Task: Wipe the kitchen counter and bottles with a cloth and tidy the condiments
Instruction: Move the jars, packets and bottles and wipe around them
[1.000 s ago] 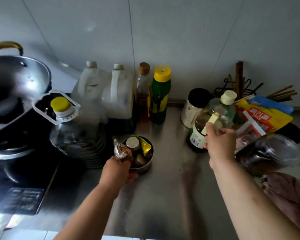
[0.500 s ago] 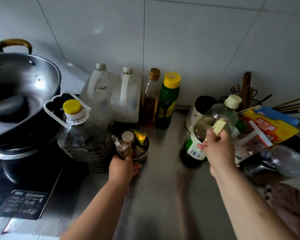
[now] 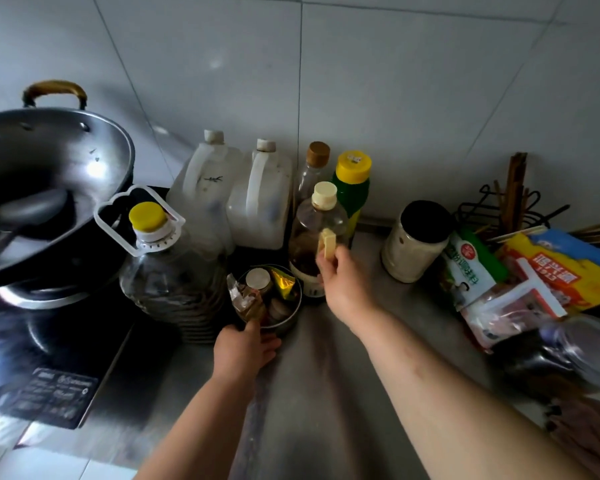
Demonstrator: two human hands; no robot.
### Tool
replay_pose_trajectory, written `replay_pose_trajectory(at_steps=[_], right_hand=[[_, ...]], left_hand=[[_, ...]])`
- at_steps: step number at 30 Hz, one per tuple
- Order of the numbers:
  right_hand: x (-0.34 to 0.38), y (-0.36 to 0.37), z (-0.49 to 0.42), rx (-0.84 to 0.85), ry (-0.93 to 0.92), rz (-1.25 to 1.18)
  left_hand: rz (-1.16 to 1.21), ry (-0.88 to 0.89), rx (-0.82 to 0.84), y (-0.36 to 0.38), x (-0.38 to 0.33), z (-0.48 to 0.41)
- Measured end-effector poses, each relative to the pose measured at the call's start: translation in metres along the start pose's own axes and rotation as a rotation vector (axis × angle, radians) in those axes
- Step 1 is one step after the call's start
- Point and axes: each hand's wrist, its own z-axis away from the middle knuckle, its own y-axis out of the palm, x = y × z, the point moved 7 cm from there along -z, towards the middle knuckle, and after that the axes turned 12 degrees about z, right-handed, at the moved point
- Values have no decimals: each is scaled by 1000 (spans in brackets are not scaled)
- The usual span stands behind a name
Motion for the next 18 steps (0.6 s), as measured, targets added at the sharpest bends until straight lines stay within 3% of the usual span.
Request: replay_pose_trajectory(at_steps=[7, 9, 14, 18], right_hand=[[-3, -1, -2, -56, -23, -88], [-19, -16, 0, -151, 16, -90], [-55, -89, -4, -538, 110, 231], [-82, -109, -27, -367, 239, 355]], left_hand=[[60, -42, 4, 6, 5, -3], [84, -42, 9, 9, 5, -3], [106, -18, 17, 11, 8, -1], [111, -13, 19, 12, 8, 2]])
